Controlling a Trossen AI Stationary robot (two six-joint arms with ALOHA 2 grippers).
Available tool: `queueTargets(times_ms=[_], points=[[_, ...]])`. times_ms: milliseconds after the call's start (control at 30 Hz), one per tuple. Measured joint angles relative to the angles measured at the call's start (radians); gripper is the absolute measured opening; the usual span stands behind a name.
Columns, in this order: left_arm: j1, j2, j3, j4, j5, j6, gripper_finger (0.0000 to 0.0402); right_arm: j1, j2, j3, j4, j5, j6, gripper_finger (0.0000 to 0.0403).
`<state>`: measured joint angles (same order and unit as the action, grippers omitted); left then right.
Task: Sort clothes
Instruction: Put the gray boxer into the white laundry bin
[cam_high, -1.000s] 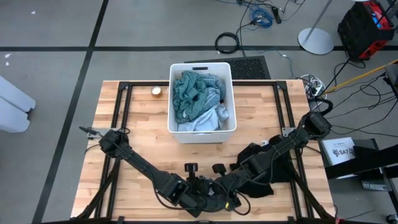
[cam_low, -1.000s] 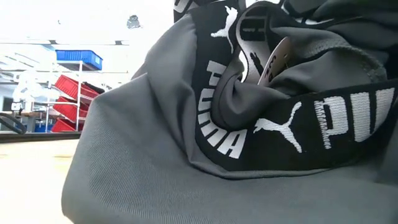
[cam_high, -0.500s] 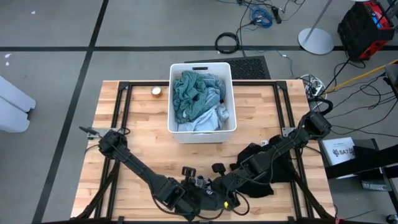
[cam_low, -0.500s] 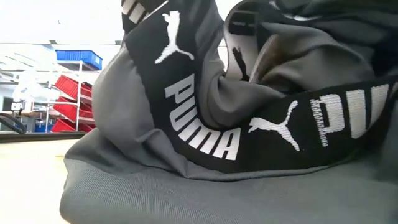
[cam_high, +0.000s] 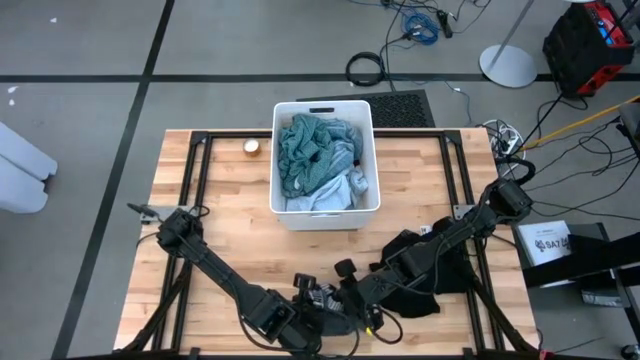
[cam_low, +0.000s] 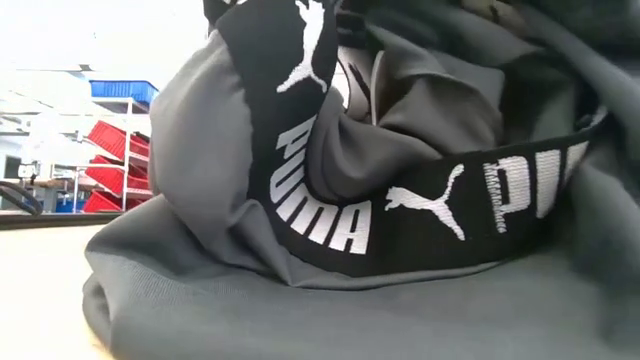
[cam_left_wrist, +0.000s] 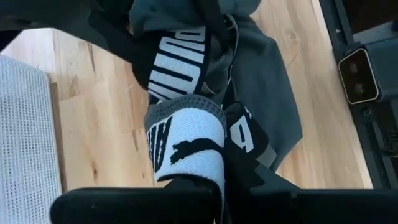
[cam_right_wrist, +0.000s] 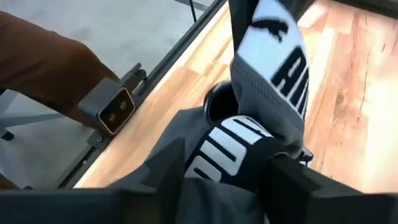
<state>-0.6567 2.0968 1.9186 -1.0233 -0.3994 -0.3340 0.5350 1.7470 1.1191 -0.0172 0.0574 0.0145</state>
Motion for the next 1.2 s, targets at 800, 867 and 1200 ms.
queueTargets(times_ms=[800,867,1200], points=[[-0.004,0.000,0.000,0.062,0.002,0.001,0.0013,0.007,0.000,0.428,-0.857,-0.006,0.223,0.0206],[-0.007,0.000,0.000,0.071,0.002,0.001,0.0013,0.016,-0.002,0.453,-0.964,-0.004,0.275,0.0206],[0.037,0.002,0.000,0.186,-0.121,0.170,0.0024,0.160,-0.001,0.462,-1.130,-0.007,0.488,0.0206]])
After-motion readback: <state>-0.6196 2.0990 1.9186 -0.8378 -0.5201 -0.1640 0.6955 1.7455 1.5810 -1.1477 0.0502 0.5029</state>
